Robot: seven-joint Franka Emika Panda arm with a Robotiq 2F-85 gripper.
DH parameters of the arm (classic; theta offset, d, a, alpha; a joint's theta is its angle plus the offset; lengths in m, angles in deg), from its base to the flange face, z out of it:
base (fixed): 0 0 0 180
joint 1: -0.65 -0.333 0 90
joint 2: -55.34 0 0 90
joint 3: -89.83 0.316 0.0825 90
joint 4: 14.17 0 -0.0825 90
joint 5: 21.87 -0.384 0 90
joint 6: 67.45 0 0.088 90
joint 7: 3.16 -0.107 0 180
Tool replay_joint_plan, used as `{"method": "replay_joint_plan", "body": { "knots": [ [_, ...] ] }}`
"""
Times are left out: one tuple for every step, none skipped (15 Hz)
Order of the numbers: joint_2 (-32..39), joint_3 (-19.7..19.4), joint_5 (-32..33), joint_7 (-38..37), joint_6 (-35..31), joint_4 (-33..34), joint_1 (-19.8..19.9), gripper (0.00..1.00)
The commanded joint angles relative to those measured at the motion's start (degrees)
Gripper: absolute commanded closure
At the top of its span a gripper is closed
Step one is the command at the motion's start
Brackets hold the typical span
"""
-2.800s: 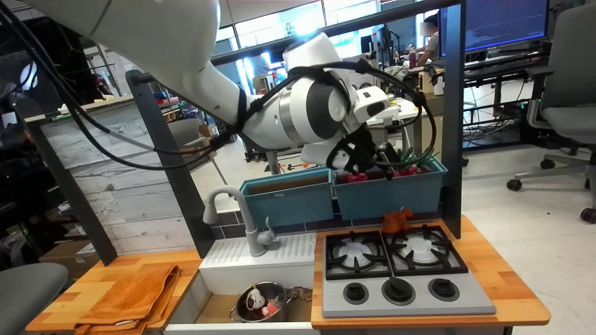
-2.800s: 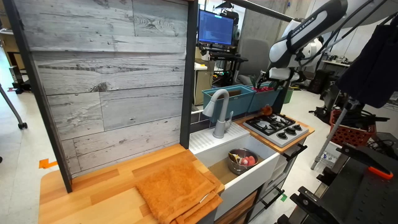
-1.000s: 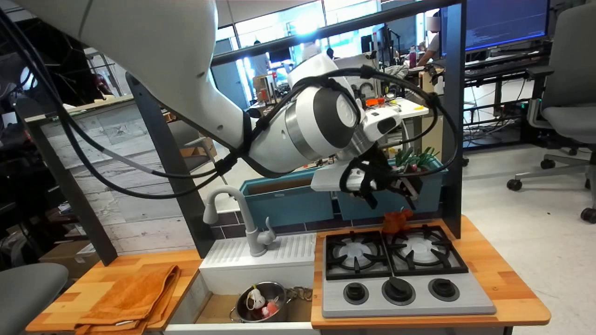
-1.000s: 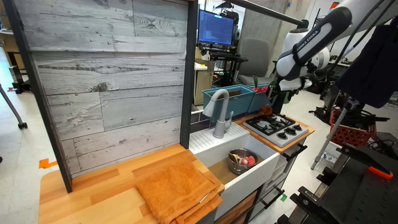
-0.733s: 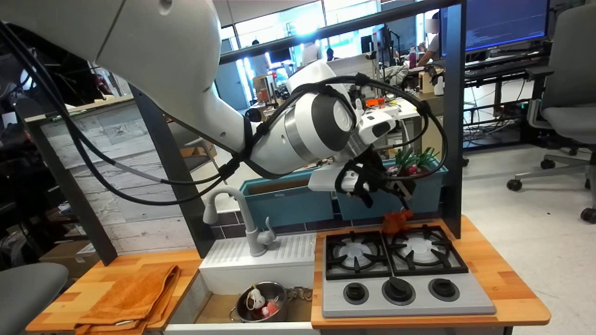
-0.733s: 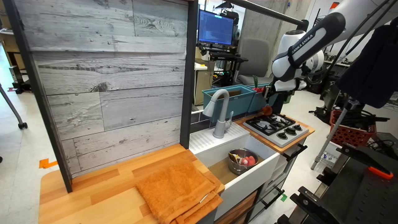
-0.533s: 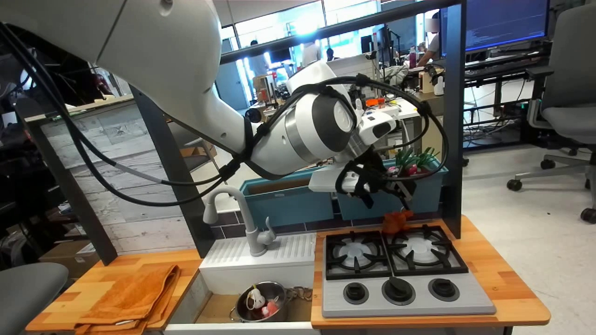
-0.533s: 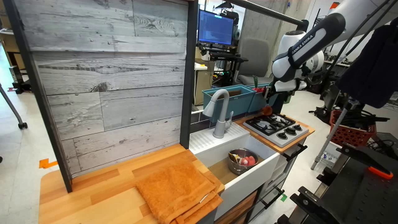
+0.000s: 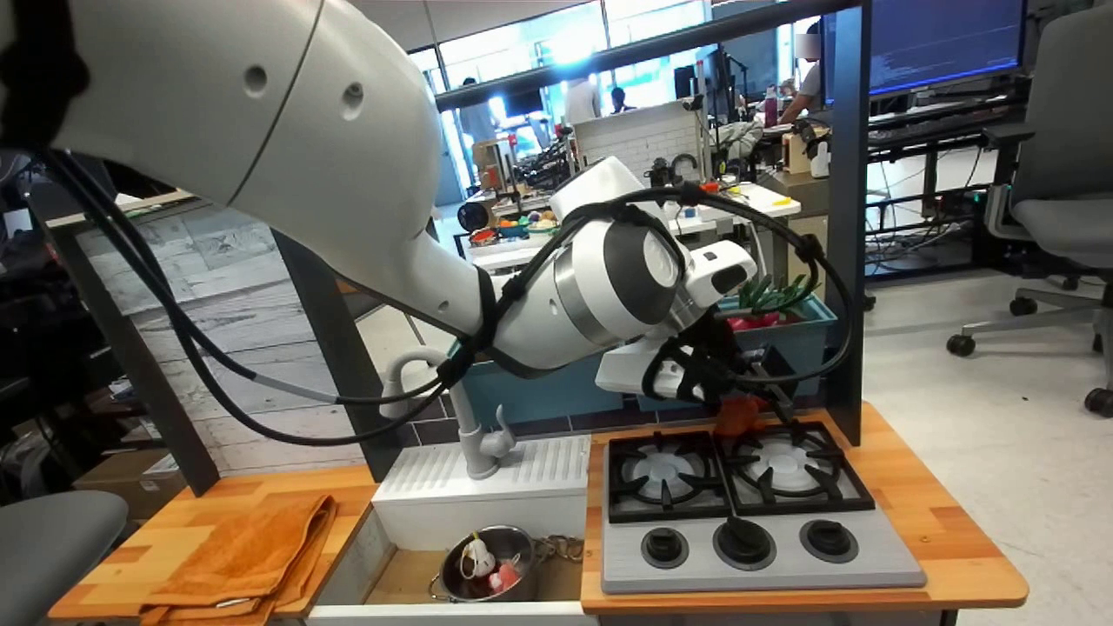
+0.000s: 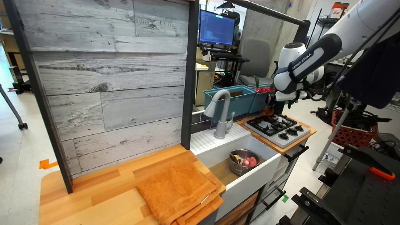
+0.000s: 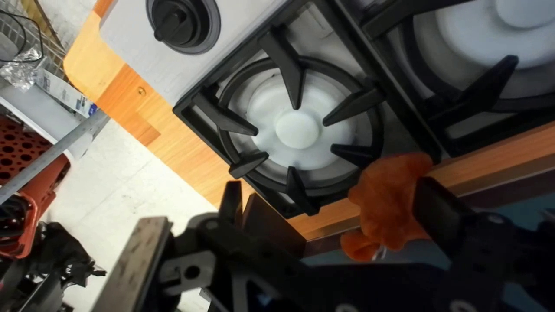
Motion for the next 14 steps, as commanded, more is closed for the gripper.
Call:
{"method": "replay_joint_plan", "body": {
  "knots": [
    [5.02, -0.80, -0.96, -3.46, 0.33, 8.20, 0.81, 0.00],
    [5.80, -0.76, -0.96, -4.10, -0.84, 9.47, 0.93, 0.04],
    [6.42, -0.72, -1.00, -4.75, -1.31, 10.68, 1.01, 0.14],
    [6.96, -0.68, -1.02, -5.40, -1.13, 11.89, 1.08, 0.28],
    [7.63, -0.87, -0.84, -5.94, -1.19, 13.12, 1.15, 0.31],
    [8.45, -1.30, -0.57, -6.64, -1.45, 14.27, 1.22, 0.40],
    [8.91, -1.42, -0.55, -6.96, -0.98, 14.98, 1.41, 0.47],
    [8.36, -1.41, -0.33, -7.56, -1.07, 14.07, 1.42, 0.55],
    [5.50, -1.01, 0.68, -8.50, -2.52, 9.15, 0.91, 0.63],
    [5.51, -1.08, 0.68, -9.08, -2.37, 9.01, 1.07, 0.70],
    [5.47, -0.82, 0.37, -9.58, -1.67, 9.05, 1.37, 0.78],
    [5.46, -0.64, 0.20, -10.07, -1.46, 9.11, 1.66, 0.85],
    [5.46, -0.46, 0.06, -10.40, -1.14, 9.24, 1.96, 0.94],
    [5.46, 0.20, -0.50, -10.34, -0.07, 9.89, 2.48, 0.99]
  ]
}}
